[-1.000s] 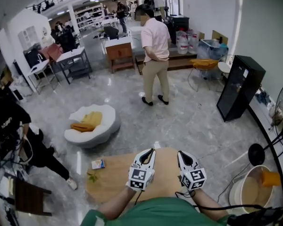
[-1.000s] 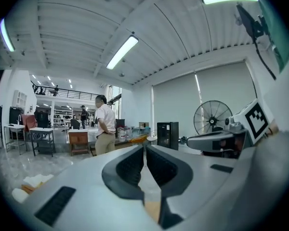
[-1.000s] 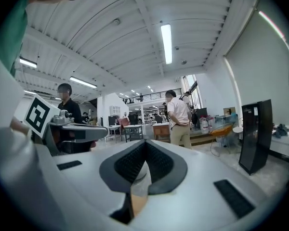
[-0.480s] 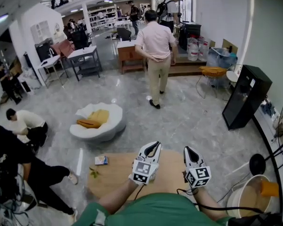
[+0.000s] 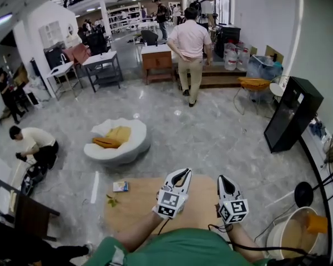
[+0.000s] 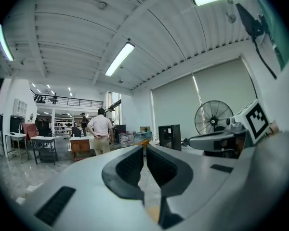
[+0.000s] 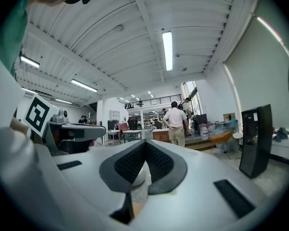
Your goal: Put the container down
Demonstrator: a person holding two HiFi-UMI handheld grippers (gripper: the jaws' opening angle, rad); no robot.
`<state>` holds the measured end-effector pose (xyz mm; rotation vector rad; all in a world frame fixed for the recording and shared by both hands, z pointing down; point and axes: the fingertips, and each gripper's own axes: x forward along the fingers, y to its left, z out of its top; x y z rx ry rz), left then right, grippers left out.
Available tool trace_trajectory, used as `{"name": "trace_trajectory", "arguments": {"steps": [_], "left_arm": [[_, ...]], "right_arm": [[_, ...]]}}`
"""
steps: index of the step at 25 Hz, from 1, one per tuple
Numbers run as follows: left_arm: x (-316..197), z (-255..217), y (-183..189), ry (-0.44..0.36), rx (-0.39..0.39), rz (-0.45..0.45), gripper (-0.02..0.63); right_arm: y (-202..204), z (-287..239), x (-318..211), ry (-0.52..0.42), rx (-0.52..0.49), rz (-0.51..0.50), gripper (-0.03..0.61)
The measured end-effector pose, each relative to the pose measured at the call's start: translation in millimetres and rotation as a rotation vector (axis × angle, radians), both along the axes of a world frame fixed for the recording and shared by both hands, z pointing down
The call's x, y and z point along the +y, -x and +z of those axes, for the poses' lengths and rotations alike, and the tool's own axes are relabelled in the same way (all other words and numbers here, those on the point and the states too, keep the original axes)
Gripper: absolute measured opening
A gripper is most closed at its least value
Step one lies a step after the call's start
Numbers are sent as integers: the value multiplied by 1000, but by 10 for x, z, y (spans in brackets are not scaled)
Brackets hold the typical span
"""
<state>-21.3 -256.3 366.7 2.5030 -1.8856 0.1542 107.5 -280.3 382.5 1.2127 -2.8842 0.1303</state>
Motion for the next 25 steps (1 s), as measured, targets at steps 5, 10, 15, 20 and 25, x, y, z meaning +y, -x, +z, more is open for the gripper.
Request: {"name": "trace_trajectory", "arguments": {"steps": [5, 10, 15, 20, 25], "left_arm": [[-31, -8, 50, -20, 2, -23, 35], [-24, -2, 127, -15, 5, -33, 35], [33, 73, 166, -8, 4, -38, 35], [-1, 75, 183, -3, 3, -37, 35], [-18, 92, 162, 4, 3, -37, 35]], "right_arm": [[35, 11, -36, -5, -3, -6, 14], [105, 9, -27, -3, 0, -15, 14], [171, 54, 33, -9, 5, -30, 14], [191, 49, 0, -6, 7, -30, 14], [160, 65, -13, 1, 8, -29, 14]]}}
